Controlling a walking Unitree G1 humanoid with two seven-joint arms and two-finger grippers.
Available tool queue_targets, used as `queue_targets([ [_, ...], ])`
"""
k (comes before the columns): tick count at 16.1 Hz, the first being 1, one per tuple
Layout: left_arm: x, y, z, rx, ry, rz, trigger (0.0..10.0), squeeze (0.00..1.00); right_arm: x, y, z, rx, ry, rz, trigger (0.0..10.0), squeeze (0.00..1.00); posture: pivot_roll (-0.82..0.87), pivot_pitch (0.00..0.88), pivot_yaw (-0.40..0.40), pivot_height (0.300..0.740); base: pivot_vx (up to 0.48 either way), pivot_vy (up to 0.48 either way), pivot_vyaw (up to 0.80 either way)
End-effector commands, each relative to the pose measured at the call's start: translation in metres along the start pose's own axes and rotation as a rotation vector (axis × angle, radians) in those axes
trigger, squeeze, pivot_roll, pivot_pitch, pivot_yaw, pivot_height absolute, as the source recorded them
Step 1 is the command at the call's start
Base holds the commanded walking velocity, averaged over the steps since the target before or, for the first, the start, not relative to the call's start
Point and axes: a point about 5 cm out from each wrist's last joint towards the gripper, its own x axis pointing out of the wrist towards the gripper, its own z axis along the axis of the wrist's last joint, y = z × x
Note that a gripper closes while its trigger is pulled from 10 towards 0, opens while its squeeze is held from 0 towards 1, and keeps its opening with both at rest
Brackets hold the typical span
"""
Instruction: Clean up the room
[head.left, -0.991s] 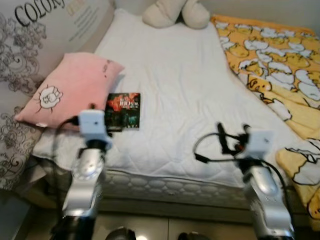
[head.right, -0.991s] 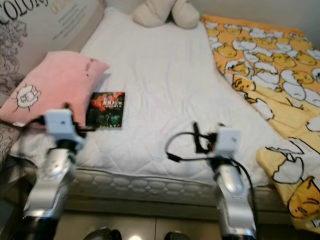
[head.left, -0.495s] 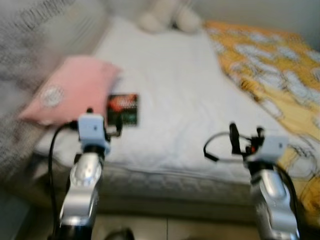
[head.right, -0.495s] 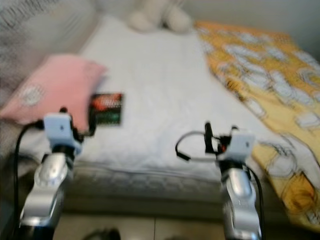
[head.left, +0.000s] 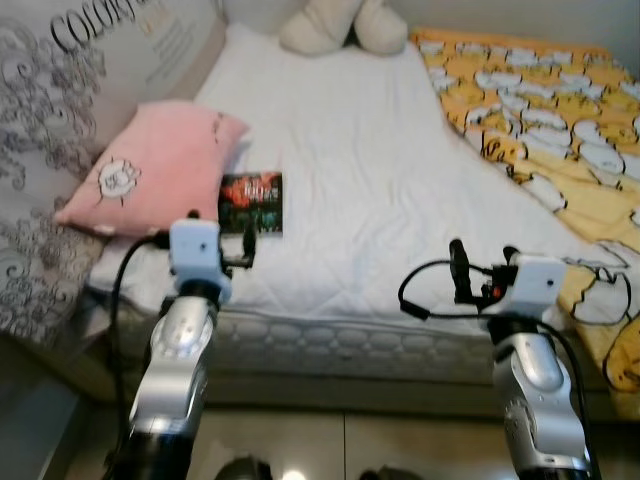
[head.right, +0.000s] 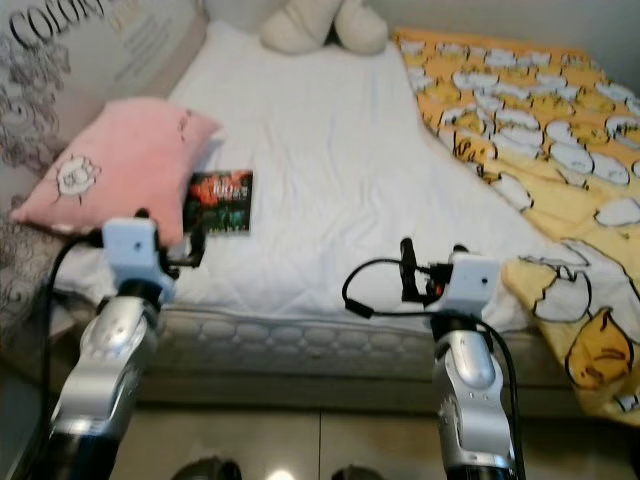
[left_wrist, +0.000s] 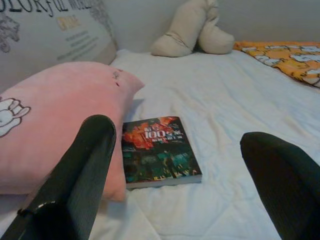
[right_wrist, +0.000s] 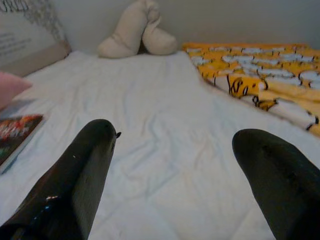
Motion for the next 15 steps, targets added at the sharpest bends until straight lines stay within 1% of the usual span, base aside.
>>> queue_targets([
  [1, 0.003, -0.001, -0.002, -0.005, 0.017, -0.017, 10.0, 0.00, 0.001, -0.002, 0.002, -0.009, -0.005, -0.007, 10.0, 0.00, -0.07, 0.000, -0.011, 0.740, 0.000, 0.000, 0.00],
  [3, 0.018, 0.005, -0.005, 0.003, 0.055, -0.014, 10.0, 0.00, 0.005, -0.004, 0.000, -0.005, 0.007, -0.016, 10.0, 0.00, -0.08, 0.000, -0.006, 0.740, 0.000, 0.000, 0.00],
  [5, 0.024, 0.006, -0.013, -0.016, 0.105, -0.020, 10.0, 0.00, 0.010, -0.004, -0.006, -0.003, 0.039, -0.014, 10.0, 0.00, -0.08, 0.000, -0.005, 0.740, 0.000, 0.000, 0.00],
  [6, 0.024, 0.006, -0.013, -0.016, 0.105, -0.020, 10.0, 0.00, 0.010, -0.004, -0.006, -0.003, 0.039, -0.014, 10.0, 0.00, -0.08, 0.000, -0.005, 0.740, 0.000, 0.000, 0.00],
  [7, 0.035, -0.001, -0.033, -0.047, 0.223, -0.083, 10.0, 0.00, 0.018, -0.003, -0.025, -0.005, 0.123, -0.003, 10.0, 0.00, -0.07, 0.000, -0.010, 0.740, 0.000, 0.000, 0.00],
  [8, 0.043, -0.015, -0.050, -0.062, 0.340, -0.184, 10.0, 0.00, 0.024, 0.000, -0.047, 0.002, 0.236, 0.019, 10.0, 0.00, -0.07, 0.000, -0.010, 0.740, 0.000, 0.000, 0.00],
  [9, 0.044, -0.020, -0.054, -0.059, 0.375, -0.221, 10.0, 0.00, 0.025, 0.001, -0.054, 0.009, 0.271, 0.027, 10.0, 0.00, -0.07, 0.000, -0.010, 0.740, 0.000, 0.000, 0.00],
  [10, 0.045, -0.023, -0.059, -0.060, 0.407, -0.232, 10.0, 0.00, 0.026, 0.001, -0.060, 0.005, 0.303, 0.016, 10.0, 0.00, -0.07, 0.000, -0.011, 0.740, 0.000, 0.000, 0.00],
  [11, 0.041, -0.029, -0.069, -0.072, 0.477, -0.254, 10.0, 0.00, 0.026, 0.001, -0.070, 0.019, 0.372, 0.004, 10.0, 0.00, -0.06, 0.000, -0.009, 0.740, 0.000, 0.000, 0.00],
  [12, 0.035, -0.033, -0.081, -0.109, 0.549, -0.247, 10.0, 0.00, 0.025, 0.002, -0.081, 0.038, 0.446, -0.018, 10.0, 0.00, -0.07, 0.000, -0.005, 0.740, 0.000, 0.000, 0.00],
  [13, 0.024, -0.039, -0.096, -0.133, 0.638, -0.232, 10.0, 0.00, 0.020, 0.004, -0.095, 0.063, 0.550, -0.039, 10.0, 0.00, -0.09, 0.000, 0.004, 0.740, 0.000, 0.000, 0.00],
  [14, 0.007, -0.047, -0.115, -0.183, 0.750, -0.208, 10.0, 0.00, 0.011, 0.005, -0.111, 0.073, 0.675, -0.074, 10.0, 0.00, -0.12, 0.000, 0.019, 0.740, 0.000, 0.000, 0.00],
  [15, -0.011, -0.051, -0.133, -0.173, 0.849, -0.173, 10.0, 0.00, -0.003, 0.003, -0.125, 0.091, 0.779, -0.126, 10.0, 0.00, -0.13, 0.000, 0.031, 0.740, 0.000, 0.000, 0.00],
])
